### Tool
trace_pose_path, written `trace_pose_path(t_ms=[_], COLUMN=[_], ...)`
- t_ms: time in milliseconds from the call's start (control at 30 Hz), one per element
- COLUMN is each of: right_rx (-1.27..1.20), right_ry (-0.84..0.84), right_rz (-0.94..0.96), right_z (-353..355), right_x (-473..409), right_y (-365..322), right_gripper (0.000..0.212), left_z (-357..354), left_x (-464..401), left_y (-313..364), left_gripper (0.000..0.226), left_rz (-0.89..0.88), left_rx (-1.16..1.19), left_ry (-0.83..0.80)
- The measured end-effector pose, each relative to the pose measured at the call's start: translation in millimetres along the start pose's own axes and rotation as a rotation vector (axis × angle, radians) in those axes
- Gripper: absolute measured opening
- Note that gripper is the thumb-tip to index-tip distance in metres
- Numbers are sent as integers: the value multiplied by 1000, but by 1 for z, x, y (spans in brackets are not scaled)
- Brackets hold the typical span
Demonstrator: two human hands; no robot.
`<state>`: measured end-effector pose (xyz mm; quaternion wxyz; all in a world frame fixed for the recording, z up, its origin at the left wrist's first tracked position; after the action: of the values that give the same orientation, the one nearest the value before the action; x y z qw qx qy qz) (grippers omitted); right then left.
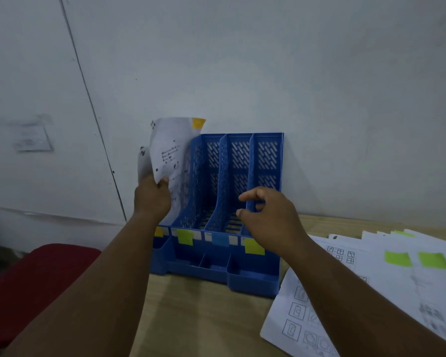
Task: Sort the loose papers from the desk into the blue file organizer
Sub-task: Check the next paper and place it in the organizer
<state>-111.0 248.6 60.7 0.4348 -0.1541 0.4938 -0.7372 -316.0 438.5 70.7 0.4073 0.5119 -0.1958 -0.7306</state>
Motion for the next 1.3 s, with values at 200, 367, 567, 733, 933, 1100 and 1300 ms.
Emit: trace_pose_path(t_ms=[200, 367, 567, 733, 933, 1100, 1300], right_rx=[3, 5, 16, 2, -2, 12, 56], right_ry=[1, 7, 10, 24, 48, 108, 250], right_rz=[-15, -18, -12, -17, -35, -69, -141], right_z=[-4, -5, -4, 10, 41, 79, 145], right_x=[0, 2, 8, 16, 37, 61, 96], right_y=[7, 9, 12, 15, 19, 30, 71], right_gripper=[21, 21, 20, 20, 22, 24, 22], left_z=[-10, 0, 3, -6, -30, -61, -106], left_x=[10, 17, 32, 55, 86, 119, 174], left_y=[-18, 4, 16, 34, 83, 132, 197], left_gripper=[22, 43, 84, 95, 92, 67, 30], left_rz=[74, -23, -143, -239, -278, -407, -475], left_rx=[-62, -34, -75, -249, -336, -163, 100], left_ry=[-133, 66, 190, 186, 119, -37, -344])
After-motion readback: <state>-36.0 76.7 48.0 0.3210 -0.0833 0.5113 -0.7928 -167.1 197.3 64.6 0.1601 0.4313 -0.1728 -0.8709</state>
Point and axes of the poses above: each hand's wrist, its own x-axis away from the middle knuckle, its own z-axis out of the back of the hand, y = z × x, the point moved 4 cm from there along -x, towards the middle knuckle, and after that the axes turned 13 degrees about -z, right-handed, at the moved point
